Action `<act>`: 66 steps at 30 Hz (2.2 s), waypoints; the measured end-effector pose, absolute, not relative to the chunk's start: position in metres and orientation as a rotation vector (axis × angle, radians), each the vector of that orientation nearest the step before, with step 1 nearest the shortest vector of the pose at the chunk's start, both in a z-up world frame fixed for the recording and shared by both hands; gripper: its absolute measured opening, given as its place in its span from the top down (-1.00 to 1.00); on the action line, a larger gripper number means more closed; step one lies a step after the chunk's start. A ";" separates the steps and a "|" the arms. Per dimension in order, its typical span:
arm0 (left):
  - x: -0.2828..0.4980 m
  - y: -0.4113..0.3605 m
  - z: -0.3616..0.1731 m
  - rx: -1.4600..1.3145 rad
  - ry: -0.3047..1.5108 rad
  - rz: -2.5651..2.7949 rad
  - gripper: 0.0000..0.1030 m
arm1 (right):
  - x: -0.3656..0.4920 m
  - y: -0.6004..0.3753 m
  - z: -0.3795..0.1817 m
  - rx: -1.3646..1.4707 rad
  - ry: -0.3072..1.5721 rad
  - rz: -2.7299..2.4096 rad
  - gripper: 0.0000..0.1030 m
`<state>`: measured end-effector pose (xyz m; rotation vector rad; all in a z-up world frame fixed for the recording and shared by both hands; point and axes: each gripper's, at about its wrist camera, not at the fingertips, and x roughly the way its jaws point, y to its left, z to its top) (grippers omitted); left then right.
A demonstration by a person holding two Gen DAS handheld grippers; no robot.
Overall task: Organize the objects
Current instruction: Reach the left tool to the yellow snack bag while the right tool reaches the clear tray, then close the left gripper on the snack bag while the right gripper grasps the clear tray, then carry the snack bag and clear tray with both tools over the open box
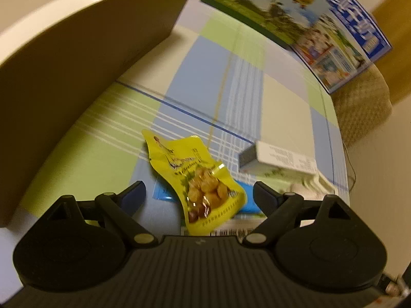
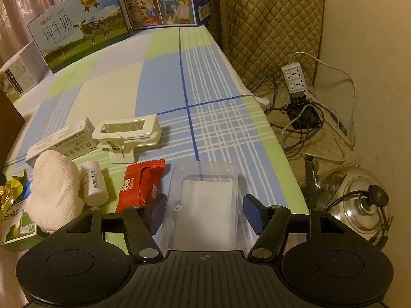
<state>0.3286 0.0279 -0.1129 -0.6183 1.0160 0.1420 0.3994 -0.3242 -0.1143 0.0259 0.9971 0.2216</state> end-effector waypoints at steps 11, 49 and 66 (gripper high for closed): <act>0.348 0.023 -0.123 -0.505 1.027 0.207 -0.16 | 0.403 -0.320 -0.117 -0.031 0.987 0.257 -0.14; 0.263 0.035 -0.018 -0.306 0.831 0.043 0.69 | 0.318 -0.266 -0.022 0.032 0.831 0.414 -0.06; 0.207 0.154 0.024 -0.284 0.773 0.012 0.69 | 0.234 -0.045 0.004 0.037 0.813 0.786 -0.06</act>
